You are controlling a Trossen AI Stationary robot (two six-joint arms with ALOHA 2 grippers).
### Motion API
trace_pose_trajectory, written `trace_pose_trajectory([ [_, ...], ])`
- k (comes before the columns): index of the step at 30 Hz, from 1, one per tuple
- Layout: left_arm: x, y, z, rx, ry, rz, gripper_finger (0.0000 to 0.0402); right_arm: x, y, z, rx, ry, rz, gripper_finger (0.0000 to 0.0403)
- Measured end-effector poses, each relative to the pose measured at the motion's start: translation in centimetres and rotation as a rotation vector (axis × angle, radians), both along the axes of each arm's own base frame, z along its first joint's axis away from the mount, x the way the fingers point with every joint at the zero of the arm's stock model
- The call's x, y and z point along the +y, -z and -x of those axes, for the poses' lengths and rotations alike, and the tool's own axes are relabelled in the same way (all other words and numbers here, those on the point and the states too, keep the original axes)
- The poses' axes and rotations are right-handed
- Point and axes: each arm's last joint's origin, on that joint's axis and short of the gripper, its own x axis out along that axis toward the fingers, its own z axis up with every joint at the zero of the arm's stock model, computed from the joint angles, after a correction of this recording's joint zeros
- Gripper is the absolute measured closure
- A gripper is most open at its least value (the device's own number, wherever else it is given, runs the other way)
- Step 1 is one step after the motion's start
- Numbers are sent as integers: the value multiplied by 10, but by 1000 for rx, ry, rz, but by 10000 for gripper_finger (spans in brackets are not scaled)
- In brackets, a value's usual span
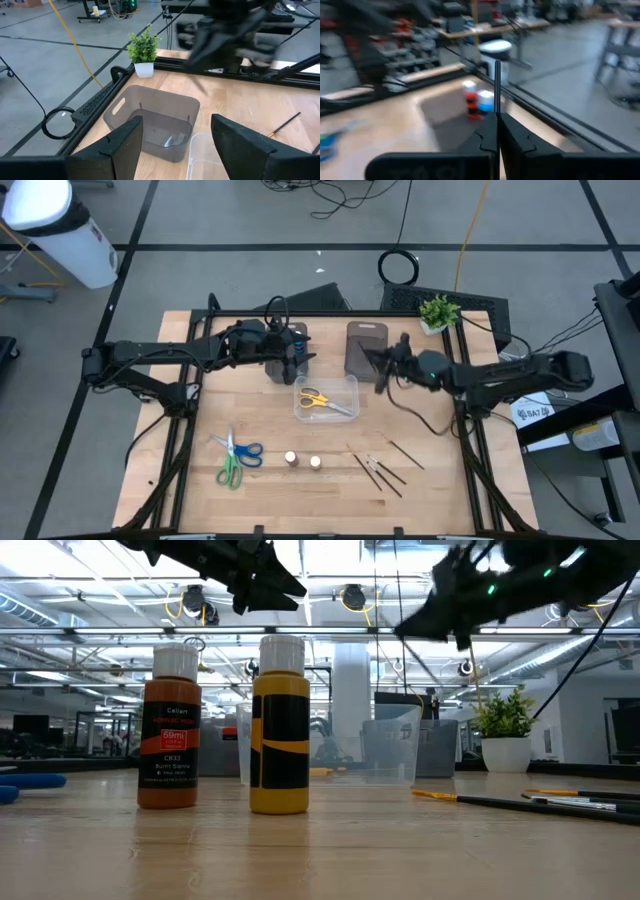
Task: Pick & Place Paint Supplies
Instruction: Put the right black and gold brush into the right black bin
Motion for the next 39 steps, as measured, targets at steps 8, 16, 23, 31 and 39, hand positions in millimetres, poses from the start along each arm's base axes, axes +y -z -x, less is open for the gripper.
trace_pose_trajectory([
  [8,0,0,0,0,0,0,158,-46,23,-2,62,114,-81,403],
  [16,0,0,0,0,0,0,158,-55,42,-8,119,133,-100,399],
  [23,0,0,0,3,0,1,158,-56,43,-8,121,189,-100,358],
  [31,0,0,0,4,0,1,158,-55,43,-9,122,180,-100,308],
  [39,0,0,0,5,0,1,158,-48,41,-11,119,146,-85,291],
])
